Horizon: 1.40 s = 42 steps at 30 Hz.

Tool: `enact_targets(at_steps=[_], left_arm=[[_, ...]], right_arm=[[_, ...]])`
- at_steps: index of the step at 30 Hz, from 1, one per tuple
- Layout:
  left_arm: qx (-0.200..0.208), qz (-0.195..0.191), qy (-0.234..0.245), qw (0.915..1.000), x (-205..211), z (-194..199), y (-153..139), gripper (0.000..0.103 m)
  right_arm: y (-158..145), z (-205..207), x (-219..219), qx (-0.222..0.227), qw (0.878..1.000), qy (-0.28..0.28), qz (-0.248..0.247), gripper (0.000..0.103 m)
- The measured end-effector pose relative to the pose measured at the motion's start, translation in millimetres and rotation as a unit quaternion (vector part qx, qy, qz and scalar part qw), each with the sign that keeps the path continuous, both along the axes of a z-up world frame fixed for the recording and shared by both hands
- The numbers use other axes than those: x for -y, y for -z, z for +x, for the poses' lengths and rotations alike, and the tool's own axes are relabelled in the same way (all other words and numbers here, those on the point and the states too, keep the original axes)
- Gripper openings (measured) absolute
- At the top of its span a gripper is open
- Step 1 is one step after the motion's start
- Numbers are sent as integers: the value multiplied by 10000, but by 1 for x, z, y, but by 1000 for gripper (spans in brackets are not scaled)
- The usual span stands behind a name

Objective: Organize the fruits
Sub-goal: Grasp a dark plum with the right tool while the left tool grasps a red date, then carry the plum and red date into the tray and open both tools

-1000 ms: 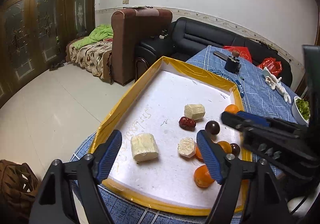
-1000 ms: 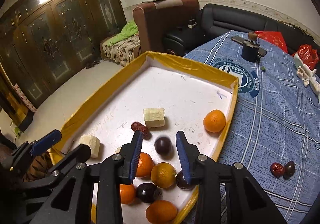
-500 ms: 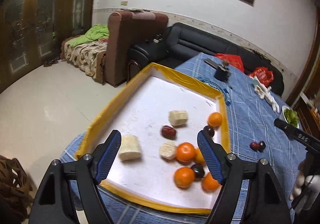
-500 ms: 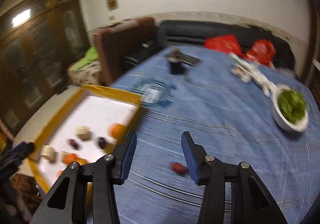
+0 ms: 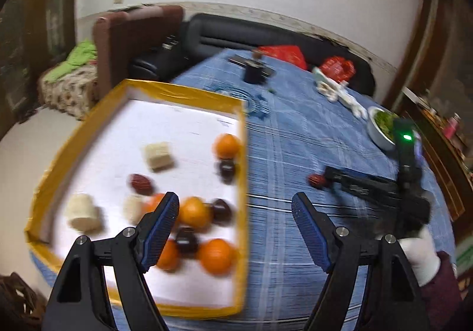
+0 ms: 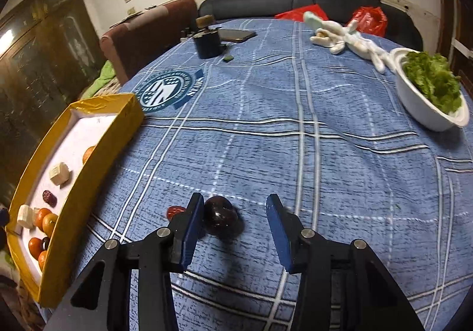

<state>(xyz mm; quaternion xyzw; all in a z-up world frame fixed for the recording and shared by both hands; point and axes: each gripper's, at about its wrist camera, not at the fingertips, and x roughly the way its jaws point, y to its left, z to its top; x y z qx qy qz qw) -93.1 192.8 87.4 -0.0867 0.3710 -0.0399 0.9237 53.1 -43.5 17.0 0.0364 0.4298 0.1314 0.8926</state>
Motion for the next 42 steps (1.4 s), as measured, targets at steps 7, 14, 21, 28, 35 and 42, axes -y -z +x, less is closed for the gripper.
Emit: enact_targets(at_steps=[7, 14, 21, 28, 35, 42], left_arm=[[-348, 4, 459, 9983, 46, 28, 15, 78], [-503, 224, 788, 9954, 83, 50, 25, 78], [-542, 551, 1035, 9916, 111, 77, 43, 78], [-623, 562, 1223, 9889, 132, 112, 59, 78], [-695, 900, 1106, 9873, 140, 123, 71, 32], [-621, 652, 1007, 9908, 128, 114, 61, 31]], right_arm=[[5, 0, 4, -141, 9973, -346, 627, 26], [3, 0, 16, -282, 9942, -310, 988, 25], [-8, 2, 51, -156, 9899, 126, 1400, 25], [-8, 4, 56, -169, 9889, 212, 1462, 25], [-7, 6, 59, -181, 9884, 247, 1487, 25], [-6, 6, 57, -210, 9886, 220, 1472, 26]])
